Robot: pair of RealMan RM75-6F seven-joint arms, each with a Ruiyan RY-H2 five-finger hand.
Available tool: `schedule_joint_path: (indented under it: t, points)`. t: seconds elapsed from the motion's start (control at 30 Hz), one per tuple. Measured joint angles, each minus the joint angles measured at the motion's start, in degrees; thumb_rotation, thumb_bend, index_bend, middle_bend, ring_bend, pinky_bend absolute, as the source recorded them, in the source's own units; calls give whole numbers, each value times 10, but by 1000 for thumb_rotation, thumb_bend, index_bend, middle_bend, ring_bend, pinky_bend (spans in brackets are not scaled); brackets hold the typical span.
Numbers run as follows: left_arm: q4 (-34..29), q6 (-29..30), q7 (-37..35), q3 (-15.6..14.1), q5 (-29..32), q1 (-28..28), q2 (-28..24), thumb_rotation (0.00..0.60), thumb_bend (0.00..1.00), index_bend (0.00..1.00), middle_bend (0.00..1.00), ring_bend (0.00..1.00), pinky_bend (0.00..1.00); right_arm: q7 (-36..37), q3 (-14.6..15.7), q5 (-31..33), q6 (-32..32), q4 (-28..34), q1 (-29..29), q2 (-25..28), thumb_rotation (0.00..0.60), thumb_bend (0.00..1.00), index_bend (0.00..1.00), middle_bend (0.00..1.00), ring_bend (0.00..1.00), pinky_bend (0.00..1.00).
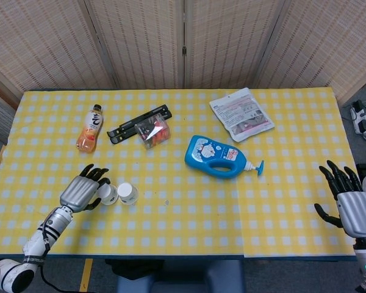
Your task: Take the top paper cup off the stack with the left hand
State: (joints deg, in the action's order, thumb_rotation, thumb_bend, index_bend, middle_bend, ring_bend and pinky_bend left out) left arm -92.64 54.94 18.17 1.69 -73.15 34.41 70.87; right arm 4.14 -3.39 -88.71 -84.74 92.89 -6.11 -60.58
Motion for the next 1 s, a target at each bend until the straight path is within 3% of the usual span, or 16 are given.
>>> schedule_joint_path:
  t: [0.4, 0.6, 1.0]
  points:
    - [1, 8, 4, 0, 3, -4, 4, 600, 481, 231, 136, 129, 46, 1, 0, 0, 1, -1, 0, 0, 600, 332, 0, 38, 111, 28]
    - [-16, 23, 4, 4, 2, -10, -6, 600, 482, 124, 136, 126, 47, 2, -1, 3, -1, 1, 2, 3, 600, 332, 0, 38, 112, 28]
    - [-32, 167, -72, 37, 19, -90, -30, 600, 483, 135, 134, 110, 34, 38, 4, 10, 31, -10, -8, 1, 600, 332, 0, 38, 113, 28]
